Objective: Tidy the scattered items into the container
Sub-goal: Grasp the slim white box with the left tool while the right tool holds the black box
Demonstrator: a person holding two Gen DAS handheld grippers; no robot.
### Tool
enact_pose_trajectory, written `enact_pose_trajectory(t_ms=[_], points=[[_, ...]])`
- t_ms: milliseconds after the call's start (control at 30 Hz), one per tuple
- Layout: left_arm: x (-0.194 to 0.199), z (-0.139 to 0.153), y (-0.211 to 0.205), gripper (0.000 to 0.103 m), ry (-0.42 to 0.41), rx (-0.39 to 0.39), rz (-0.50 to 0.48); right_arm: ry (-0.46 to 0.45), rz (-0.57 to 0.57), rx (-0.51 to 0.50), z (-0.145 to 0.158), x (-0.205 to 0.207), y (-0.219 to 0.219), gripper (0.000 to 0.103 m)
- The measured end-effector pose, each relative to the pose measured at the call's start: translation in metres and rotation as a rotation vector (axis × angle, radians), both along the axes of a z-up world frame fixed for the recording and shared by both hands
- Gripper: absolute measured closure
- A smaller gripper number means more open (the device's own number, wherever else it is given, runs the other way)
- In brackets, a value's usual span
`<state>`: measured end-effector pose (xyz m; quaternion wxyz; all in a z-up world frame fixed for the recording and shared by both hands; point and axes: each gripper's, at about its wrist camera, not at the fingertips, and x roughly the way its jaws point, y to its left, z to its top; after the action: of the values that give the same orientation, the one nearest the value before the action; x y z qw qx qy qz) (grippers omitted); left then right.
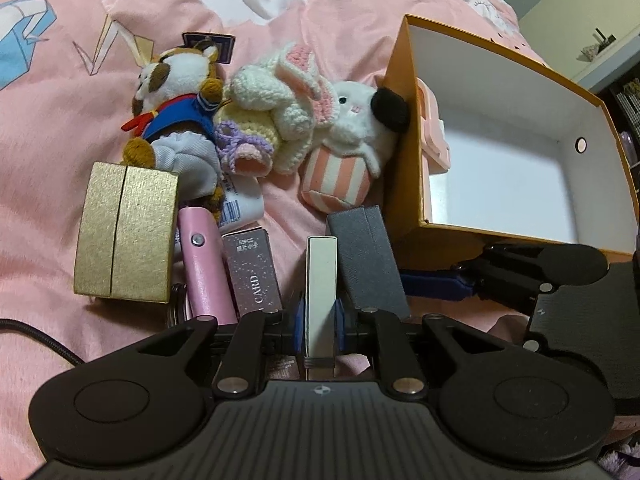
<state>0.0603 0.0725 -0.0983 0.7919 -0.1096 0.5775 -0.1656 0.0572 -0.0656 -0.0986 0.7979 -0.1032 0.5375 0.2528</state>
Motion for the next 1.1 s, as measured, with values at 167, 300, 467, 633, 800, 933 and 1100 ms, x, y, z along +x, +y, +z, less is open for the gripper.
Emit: enact_pose_trajectory(t_ms=[167, 300, 467, 633, 800, 933, 1100], points=[[-0.004, 0.004, 0.003, 0.086, -0.005, -0.001, 0.006, 0.009, -0.026, 0.026, 0.011, -0.007, -0.014, 0.059], [-0.007, 0.006, 0.006, 0.086, -0.009, -0.007, -0.001, 0.068, -0.058, 0.086, 0.019, -0.009, -0.034, 0.062], [-0.013, 0.013, 0.003, 0.086, -0.038, 0.003, -0.041, 0.101, -0.07, 0.138, 0.028, -0.01, -0.047, 0.062], [-0.007, 0.008, -0.007, 0.085, -0.028, 0.01, -0.057, 0.102, -0.06, 0.097, 0.019, -0.005, -0.036, 0.057], [-0.004, 0.006, -0.011, 0.085, -0.027, 0.012, -0.063, 0.046, -0.012, 0.007, 0.014, 0.002, -0.015, 0.055], [-0.006, 0.005, -0.01, 0.085, -0.025, 0.005, -0.054, 0.035, 0.004, -0.029, 0.007, 0.002, -0.009, 0.059], [-0.011, 0.013, -0.008, 0.085, -0.053, 0.022, -0.042, 0.027, -0.015, 0.025, 0.022, -0.003, -0.025, 0.065]])
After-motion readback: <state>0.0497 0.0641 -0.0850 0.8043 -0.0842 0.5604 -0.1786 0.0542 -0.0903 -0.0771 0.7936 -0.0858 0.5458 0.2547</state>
